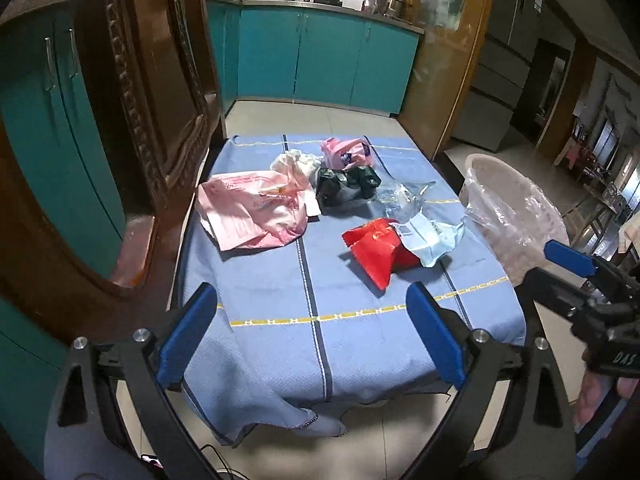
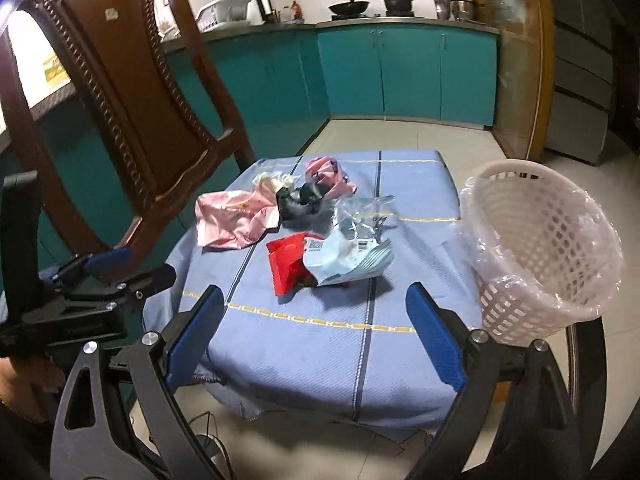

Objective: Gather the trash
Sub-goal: 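Bring both tools back over the table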

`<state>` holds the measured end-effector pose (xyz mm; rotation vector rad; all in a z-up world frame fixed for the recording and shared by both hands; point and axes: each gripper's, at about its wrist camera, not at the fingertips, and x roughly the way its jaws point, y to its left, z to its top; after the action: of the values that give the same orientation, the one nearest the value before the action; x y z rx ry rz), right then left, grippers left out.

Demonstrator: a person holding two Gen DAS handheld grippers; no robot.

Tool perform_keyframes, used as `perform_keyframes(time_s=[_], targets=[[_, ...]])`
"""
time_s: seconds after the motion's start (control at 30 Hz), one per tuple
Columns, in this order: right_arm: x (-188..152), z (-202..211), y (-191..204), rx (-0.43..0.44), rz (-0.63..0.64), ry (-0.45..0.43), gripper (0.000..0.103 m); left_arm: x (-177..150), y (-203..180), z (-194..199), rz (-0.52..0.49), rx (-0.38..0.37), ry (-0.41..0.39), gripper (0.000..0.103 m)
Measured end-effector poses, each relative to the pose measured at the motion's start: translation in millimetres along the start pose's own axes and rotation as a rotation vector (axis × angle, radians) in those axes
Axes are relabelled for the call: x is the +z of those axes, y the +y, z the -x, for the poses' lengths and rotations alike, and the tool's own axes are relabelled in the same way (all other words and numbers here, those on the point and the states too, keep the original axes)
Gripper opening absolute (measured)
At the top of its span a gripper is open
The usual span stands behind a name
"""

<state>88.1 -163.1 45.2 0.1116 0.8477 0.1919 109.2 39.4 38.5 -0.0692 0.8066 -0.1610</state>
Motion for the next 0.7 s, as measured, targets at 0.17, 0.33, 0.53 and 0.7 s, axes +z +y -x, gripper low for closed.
perform_keyframes(time_s=[0.17,0.33,0.53,0.7], targets=[[2.2,-0.6,-4.8,-0.005,-0.024,0.002,0.09,2.4,-12.7,-3.5,-0.023,-0.009,-0.008,0.095],[1.6,-1.2,-7.2,-0.006,-0.028,0.001,0.09,1.5,-16.1,-6.7,-0.03,-0.014,0.001,0.095],[1.9,-1.0,-7.7,-0.006,-0.024,0.003,0.09,0.1,-17.1,-10.1,-0.034,-0.009,0.013,0.095],[1.9,-0.6,-7.7,-0.007,-0.022,0.005,0.09,-1.1,-18.3,-11.3,-0.042,-0.012,0.019,0.095]])
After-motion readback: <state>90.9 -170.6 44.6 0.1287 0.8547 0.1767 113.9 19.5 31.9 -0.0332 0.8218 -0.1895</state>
